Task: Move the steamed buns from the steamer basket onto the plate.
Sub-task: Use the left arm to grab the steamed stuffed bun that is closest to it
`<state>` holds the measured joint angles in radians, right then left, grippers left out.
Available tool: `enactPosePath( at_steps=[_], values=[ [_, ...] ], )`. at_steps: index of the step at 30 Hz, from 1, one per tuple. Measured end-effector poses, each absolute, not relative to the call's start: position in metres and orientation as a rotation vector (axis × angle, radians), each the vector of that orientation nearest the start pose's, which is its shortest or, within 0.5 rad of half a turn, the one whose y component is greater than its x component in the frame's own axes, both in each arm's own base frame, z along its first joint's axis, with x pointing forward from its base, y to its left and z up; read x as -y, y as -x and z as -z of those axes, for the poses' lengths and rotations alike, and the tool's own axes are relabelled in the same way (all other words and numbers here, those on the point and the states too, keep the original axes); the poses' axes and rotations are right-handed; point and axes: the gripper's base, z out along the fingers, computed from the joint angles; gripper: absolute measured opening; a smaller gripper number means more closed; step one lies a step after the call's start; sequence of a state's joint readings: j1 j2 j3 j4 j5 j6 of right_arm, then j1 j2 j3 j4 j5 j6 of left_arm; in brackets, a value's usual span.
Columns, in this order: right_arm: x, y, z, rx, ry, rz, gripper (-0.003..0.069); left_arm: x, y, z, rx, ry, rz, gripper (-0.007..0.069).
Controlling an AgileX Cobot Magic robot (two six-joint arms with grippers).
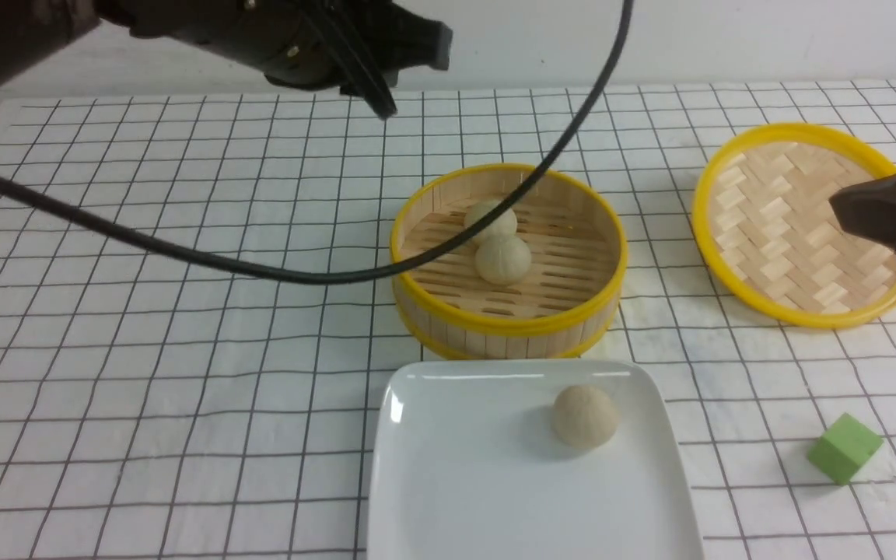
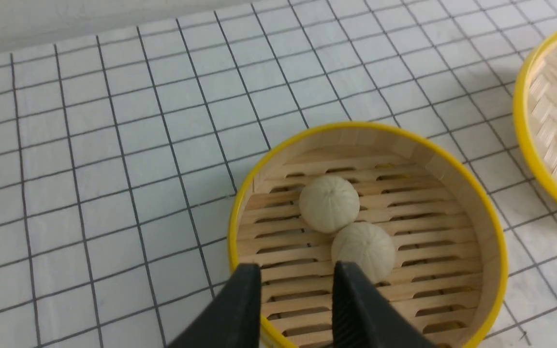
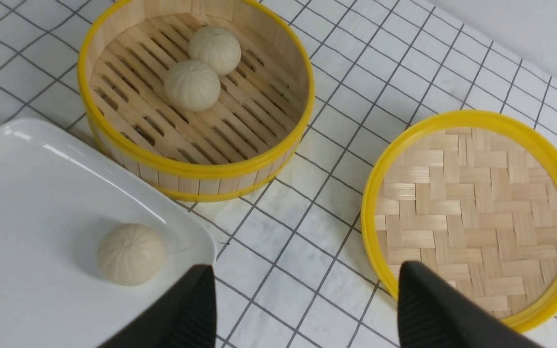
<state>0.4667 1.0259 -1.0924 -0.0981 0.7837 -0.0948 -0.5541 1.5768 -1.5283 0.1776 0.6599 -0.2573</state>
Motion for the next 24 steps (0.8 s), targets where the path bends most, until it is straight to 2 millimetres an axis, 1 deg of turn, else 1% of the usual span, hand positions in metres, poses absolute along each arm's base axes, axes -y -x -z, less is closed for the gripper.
enactPosePath(
  at_steps=[3, 4, 7, 8, 9, 11, 16, 22, 24],
  values=[
    [-0.086, -0.185, -0.391, -2.101, 0.645, -0.094, 0.0495, 0.188, -0.322, -0.371, -2.182, -0.454, 0.246, 0.0257],
    [-0.086, -0.185, -0.391, -2.101, 0.645, -0.094, 0.0495, 0.193, -0.328, -0.360, -2.208, -0.482, 0.242, 0.0283],
    [-0.087, -0.185, -0.391, -2.102, 0.644, -0.097, 0.0495, 0.199, -0.333, -0.345, -2.256, -0.508, 0.251, 0.0338],
    [-0.087, -0.185, -0.391, -2.102, 0.644, -0.097, 0.0495, 0.200, -0.333, -0.344, -2.260, -0.507, 0.256, 0.0347],
    [-0.087, -0.185, -0.391, -2.102, 0.644, -0.098, 0.0495, 0.203, -0.336, -0.337, -2.286, -0.506, 0.273, 0.0374],
    [-0.087, -0.185, -0.391, -2.102, 0.644, -0.098, 0.0495, 0.206, -0.337, -0.330, -2.318, -0.495, 0.304, 0.0398],
    [-0.087, -0.185, -0.391, -2.104, 0.641, -0.107, 0.0495, 0.211, -0.339, -0.321, -2.361, -0.468, 0.358, 0.0408],
    [-0.088, -0.185, -0.391, -2.107, 0.636, -0.124, 0.0495, 0.222, -0.345, -0.299, -2.431, -0.437, 0.439, 0.0408],
    [-0.088, -0.185, -0.391, -2.108, 0.635, -0.128, 0.0495, 0.223, -0.346, -0.295, -2.438, -0.447, 0.448, 0.0408]
  ],
)
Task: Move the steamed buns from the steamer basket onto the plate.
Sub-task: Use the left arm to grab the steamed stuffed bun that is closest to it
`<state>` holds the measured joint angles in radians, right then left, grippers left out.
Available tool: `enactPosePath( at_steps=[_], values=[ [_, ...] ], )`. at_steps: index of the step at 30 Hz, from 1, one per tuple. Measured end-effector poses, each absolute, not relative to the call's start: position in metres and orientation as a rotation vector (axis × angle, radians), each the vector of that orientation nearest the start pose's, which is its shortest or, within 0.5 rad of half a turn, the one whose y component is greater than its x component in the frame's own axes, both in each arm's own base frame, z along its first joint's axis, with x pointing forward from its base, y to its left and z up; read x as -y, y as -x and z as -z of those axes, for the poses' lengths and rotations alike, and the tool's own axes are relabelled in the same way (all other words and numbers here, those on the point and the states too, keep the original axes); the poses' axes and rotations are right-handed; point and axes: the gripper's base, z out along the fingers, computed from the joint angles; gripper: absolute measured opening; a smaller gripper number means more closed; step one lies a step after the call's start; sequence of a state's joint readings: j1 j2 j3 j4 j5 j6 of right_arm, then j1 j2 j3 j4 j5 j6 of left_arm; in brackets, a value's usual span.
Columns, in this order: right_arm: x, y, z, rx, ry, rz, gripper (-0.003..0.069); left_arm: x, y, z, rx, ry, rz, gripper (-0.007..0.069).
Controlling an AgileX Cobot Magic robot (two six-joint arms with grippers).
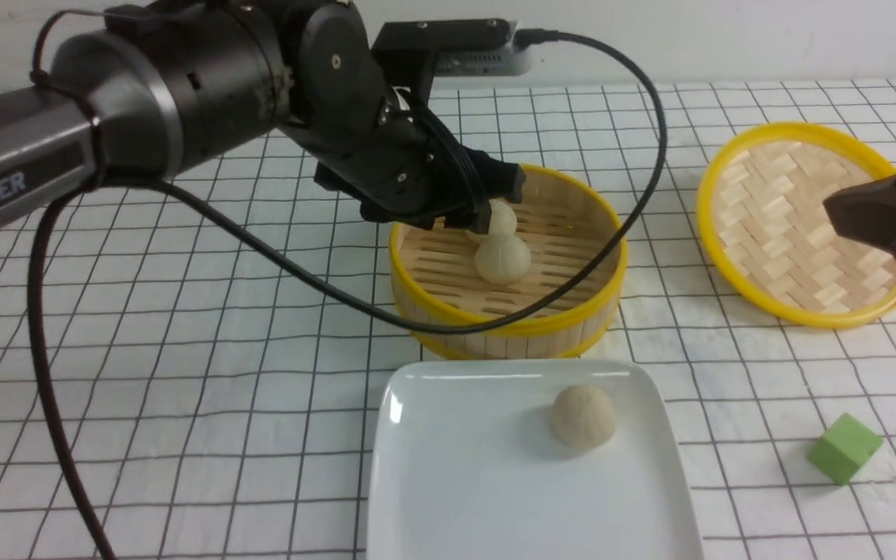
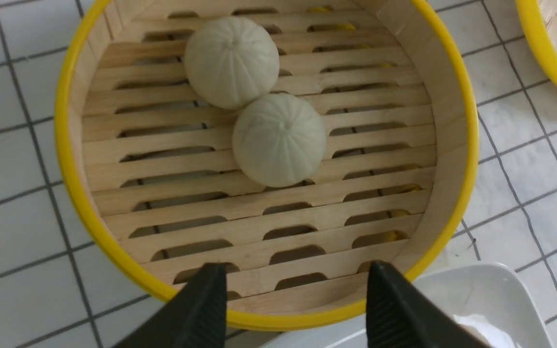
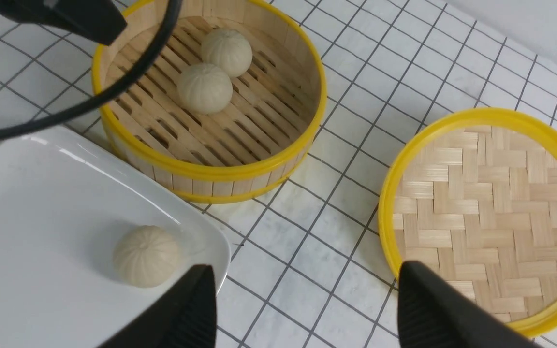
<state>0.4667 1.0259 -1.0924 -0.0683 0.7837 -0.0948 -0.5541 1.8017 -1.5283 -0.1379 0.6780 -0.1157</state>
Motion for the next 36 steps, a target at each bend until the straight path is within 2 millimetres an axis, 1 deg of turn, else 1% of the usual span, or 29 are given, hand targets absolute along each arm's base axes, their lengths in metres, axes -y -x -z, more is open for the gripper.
enactPosePath(
  at_steps=[4, 10, 12, 16, 17, 20, 23, 24, 25, 27, 36],
  values=[
    [-0.088, -0.185, -0.391, -2.109, 0.634, -0.132, 0.0495, 0.224, -0.346, -0.296, -2.429, -0.461, 0.456, 0.0408],
    [-0.088, -0.185, -0.391, -2.109, 0.634, -0.132, 0.0495, 0.228, -0.350, -0.298, -2.332, -0.554, 0.452, 0.0408],
    [-0.088, -0.185, -0.391, -2.109, 0.634, -0.132, 0.0495, 0.230, -0.353, -0.296, -2.311, -0.563, 0.461, 0.0408],
    [-0.088, -0.185, -0.391, -2.109, 0.634, -0.132, 0.0495, 0.237, -0.362, -0.285, -2.277, -0.570, 0.479, 0.0408],
    [-0.088, -0.185, -0.391, -2.109, 0.634, -0.132, 0.0495, 0.239, -0.365, -0.277, -2.279, -0.580, 0.478, 0.0408],
    [-0.088, -0.185, -0.391, -2.109, 0.634, -0.132, 0.0495, 0.243, -0.371, -0.261, -2.287, -0.609, 0.473, 0.0408],
    [-0.088, -0.185, -0.391, -2.109, 0.634, -0.132, 0.0495, 0.247, -0.375, -0.249, -2.291, -0.614, 0.483, 0.0408],
    [-0.088, -0.185, -0.391, -2.109, 0.634, -0.132, 0.0495, 0.247, -0.375, -0.248, -2.294, -0.611, 0.486, 0.0408],
    [-0.088, -0.185, -0.391, -2.109, 0.634, -0.132, 0.0495, 0.249, -0.377, -0.242, -2.294, -0.617, 0.488, 0.0408],
    [-0.088, -0.185, -0.391, -2.109, 0.634, -0.133, 0.0495, 0.251, -0.379, -0.237, -2.293, -0.624, 0.493, 0.0408],
    [-0.088, -0.184, -0.391, -2.112, 0.634, -0.135, 0.0495, 0.254, -0.387, -0.228, -2.238, -0.613, 0.484, 0.0407]
  ],
)
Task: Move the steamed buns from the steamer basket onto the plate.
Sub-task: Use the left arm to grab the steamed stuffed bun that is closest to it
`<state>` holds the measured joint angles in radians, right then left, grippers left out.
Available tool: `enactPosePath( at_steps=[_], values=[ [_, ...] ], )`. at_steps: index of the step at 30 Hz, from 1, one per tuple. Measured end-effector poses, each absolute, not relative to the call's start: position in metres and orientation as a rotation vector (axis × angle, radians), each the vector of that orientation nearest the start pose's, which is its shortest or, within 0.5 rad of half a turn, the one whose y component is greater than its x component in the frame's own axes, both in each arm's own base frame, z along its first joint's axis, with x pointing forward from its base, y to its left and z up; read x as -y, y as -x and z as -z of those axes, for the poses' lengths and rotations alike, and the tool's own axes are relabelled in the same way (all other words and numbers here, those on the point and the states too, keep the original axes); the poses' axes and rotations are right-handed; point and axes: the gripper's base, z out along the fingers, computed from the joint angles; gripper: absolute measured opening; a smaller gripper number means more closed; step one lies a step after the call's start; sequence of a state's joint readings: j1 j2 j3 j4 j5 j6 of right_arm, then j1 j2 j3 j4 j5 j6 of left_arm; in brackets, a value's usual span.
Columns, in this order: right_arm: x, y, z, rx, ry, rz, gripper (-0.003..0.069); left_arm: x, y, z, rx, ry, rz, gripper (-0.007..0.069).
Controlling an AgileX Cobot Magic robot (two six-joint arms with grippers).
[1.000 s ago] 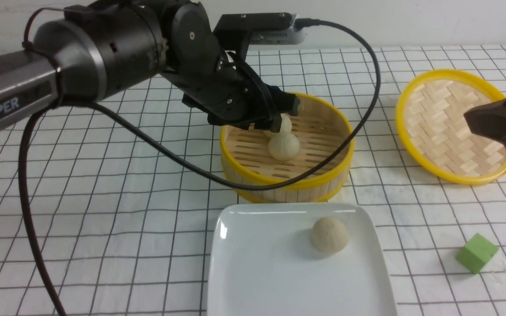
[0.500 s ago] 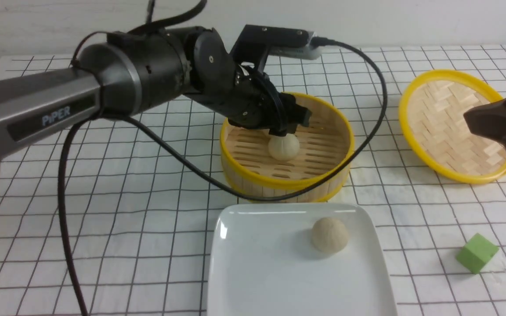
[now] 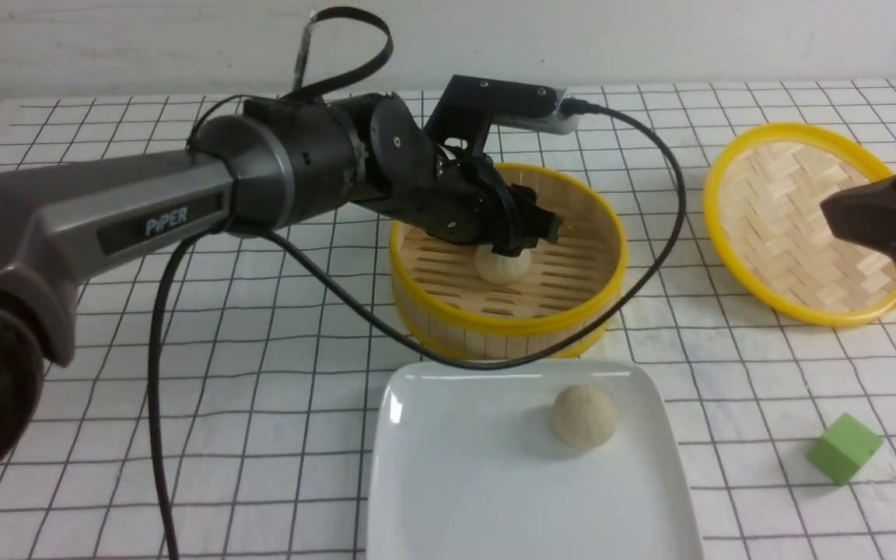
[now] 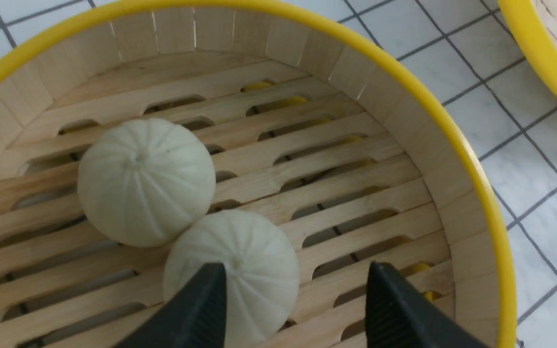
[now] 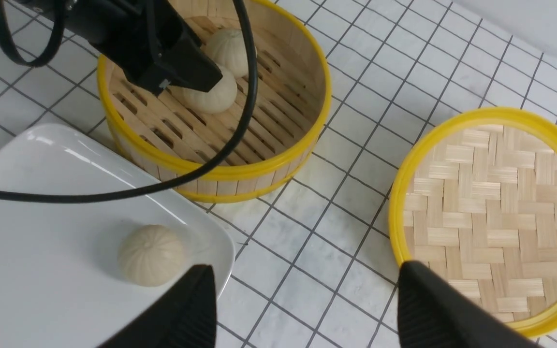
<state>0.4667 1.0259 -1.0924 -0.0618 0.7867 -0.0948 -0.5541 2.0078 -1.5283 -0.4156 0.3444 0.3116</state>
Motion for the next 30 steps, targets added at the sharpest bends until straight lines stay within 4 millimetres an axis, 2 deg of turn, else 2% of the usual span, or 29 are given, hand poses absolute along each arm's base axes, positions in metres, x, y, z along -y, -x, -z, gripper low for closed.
enactPosePath(
  at_steps=[9, 13, 17, 20, 27, 30],
  values=[
    [-0.088, -0.184, -0.391, -2.114, 0.634, -0.135, 0.0495, 0.257, -0.394, -0.206, -2.251, -0.602, 0.464, 0.0375],
    [-0.088, -0.184, -0.391, -2.115, 0.635, -0.135, 0.0495, 0.257, -0.397, -0.207, -2.228, -0.590, 0.459, 0.0262],
    [-0.088, -0.184, -0.391, -2.115, 0.635, -0.135, 0.0495, 0.258, -0.399, -0.203, -2.218, -0.596, 0.442, 0.0080],
    [-0.088, -0.184, -0.391, -2.115, 0.635, -0.135, 0.0495, 0.258, -0.400, -0.194, -2.238, -0.608, 0.434, 0.0014],
    [-0.088, -0.184, -0.391, -2.115, 0.635, -0.135, 0.0495, 0.259, -0.400, -0.190, -2.253, -0.621, 0.432, 0.0011],
    [-0.088, -0.184, -0.391, -2.115, 0.635, -0.135, 0.0495, 0.259, -0.400, -0.190, -2.257, -0.624, 0.432, 0.0066]
  ],
)
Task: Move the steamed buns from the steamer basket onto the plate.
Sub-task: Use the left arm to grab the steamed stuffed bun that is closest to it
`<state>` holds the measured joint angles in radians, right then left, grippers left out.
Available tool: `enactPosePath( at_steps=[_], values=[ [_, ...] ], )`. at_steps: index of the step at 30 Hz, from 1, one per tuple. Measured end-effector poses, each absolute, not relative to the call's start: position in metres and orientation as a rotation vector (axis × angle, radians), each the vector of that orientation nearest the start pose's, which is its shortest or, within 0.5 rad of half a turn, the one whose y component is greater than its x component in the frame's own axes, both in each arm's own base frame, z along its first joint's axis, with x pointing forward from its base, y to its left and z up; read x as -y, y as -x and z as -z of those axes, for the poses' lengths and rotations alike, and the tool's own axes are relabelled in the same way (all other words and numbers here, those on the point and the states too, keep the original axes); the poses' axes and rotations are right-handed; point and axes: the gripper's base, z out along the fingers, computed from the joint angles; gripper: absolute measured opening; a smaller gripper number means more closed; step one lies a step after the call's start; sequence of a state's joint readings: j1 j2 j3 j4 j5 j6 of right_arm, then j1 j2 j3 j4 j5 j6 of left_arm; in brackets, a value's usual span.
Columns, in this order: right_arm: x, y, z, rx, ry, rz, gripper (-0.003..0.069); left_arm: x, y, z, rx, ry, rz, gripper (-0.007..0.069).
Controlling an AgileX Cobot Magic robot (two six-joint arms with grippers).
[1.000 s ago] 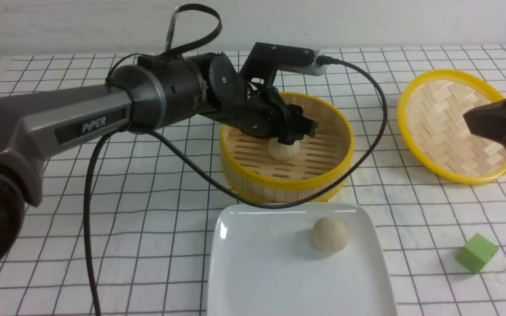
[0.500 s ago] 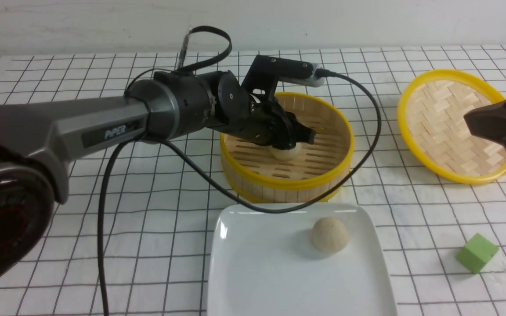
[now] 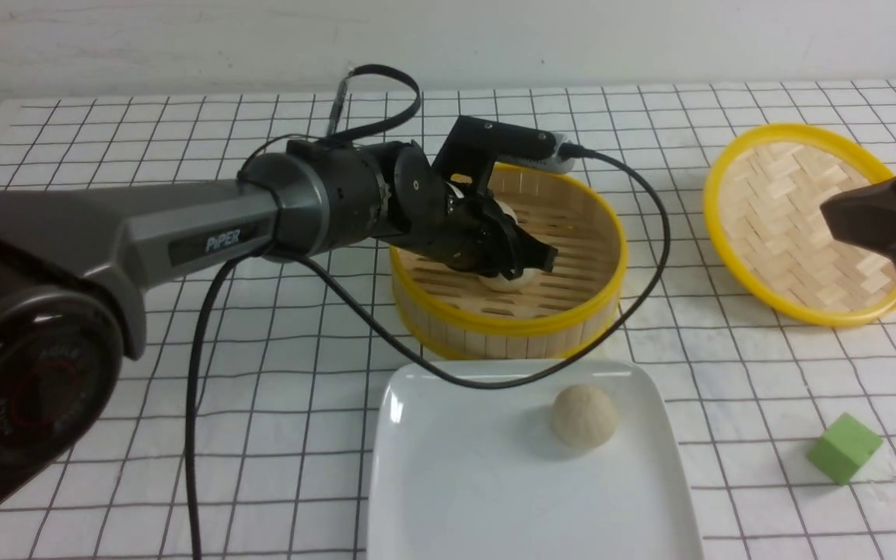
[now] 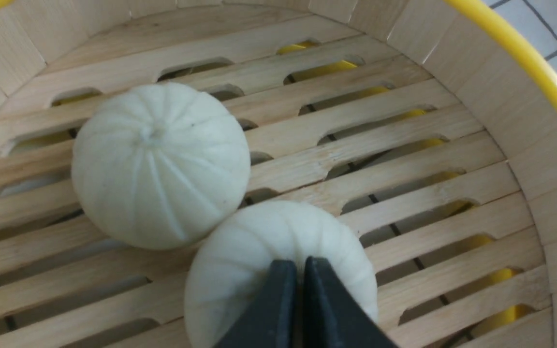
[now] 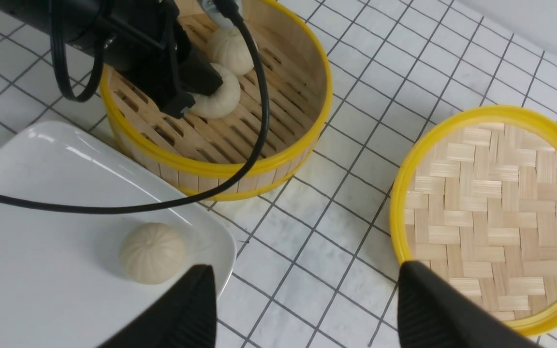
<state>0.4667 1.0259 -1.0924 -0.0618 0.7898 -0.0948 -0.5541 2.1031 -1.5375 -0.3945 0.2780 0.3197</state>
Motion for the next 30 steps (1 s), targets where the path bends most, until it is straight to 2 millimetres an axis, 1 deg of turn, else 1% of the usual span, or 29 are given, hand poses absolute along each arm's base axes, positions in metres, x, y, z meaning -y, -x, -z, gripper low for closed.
enactPosePath(
  at_steps=[1, 2, 3, 4, 5, 6, 9, 10, 13, 15, 18, 24, 26, 30],
  values=[
    [-0.0883, -0.1842, -0.3906, -2.115, 0.635, -0.135, 0.0495, 0.2588, -0.4000, -0.1900, -2.256, -0.625, 0.431, 0.0098],
    [-0.0883, -0.1842, -0.3906, -2.115, 0.635, -0.135, 0.0495, 0.2587, -0.4000, -0.1900, -2.256, -0.627, 0.430, 0.0104],
    [-0.0883, -0.1842, -0.3906, -2.115, 0.635, -0.135, 0.0495, 0.2587, -0.3999, -0.1899, -2.258, -0.628, 0.430, 0.0131],
    [-0.0883, -0.1842, -0.3907, -2.114, 0.635, -0.134, 0.0495, 0.2587, -0.3997, -0.1897, -2.259, -0.630, 0.430, 0.0169],
    [-0.0882, -0.1843, -0.3907, -2.114, 0.635, -0.132, 0.0495, 0.2587, -0.3997, -0.1897, -2.260, -0.630, 0.430, 0.0228],
    [-0.0882, -0.1843, -0.3907, -2.114, 0.635, -0.132, 0.0495, 0.2587, -0.3996, -0.1896, -2.261, -0.631, 0.430, 0.0246],
    [-0.0882, -0.1843, -0.3907, -2.114, 0.635, -0.132, 0.0495, 0.2588, -0.3994, -0.1895, -2.264, -0.630, 0.433, 0.0383],
    [-0.0882, -0.1843, -0.3907, -2.114, 0.635, -0.132, 0.0495, 0.2588, -0.3992, -0.1894, -2.266, -0.629, 0.434, 0.0409],
    [-0.0882, -0.1843, -0.3908, -2.113, 0.635, -0.132, 0.0495, 0.2589, -0.3992, -0.1894, -2.268, -0.626, 0.438, 0.0434],
    [-0.0883, -0.1844, -0.3909, -2.111, 0.634, -0.133, 0.0495, 0.2589, -0.3992, -0.1894, -2.268, -0.626, 0.438, 0.0419],
    [-0.0884, -0.1846, -0.3912, -2.108, 0.633, -0.134, 0.0495, 0.2589, -0.3996, -0.1898, -2.262, -0.622, 0.437, 0.0355],
    [-0.0886, -0.1848, -0.3916, -2.102, 0.632, -0.135, 0.0495, 0.2587, -0.4014, -0.1912, -2.237, -0.620, 0.424, 0.0079],
    [-0.0886, -0.1849, -0.3917, -2.101, 0.632, -0.135, 0.0495, 0.2587, -0.4014, -0.1912, -2.237, -0.620, 0.424, 0.0038],
    [-0.0886, -0.1849, -0.3917, -2.100, 0.632, -0.135, 0.0495, 0.2587, -0.4010, -0.1908, -2.243, -0.623, 0.425, 0.0026]
  ],
)
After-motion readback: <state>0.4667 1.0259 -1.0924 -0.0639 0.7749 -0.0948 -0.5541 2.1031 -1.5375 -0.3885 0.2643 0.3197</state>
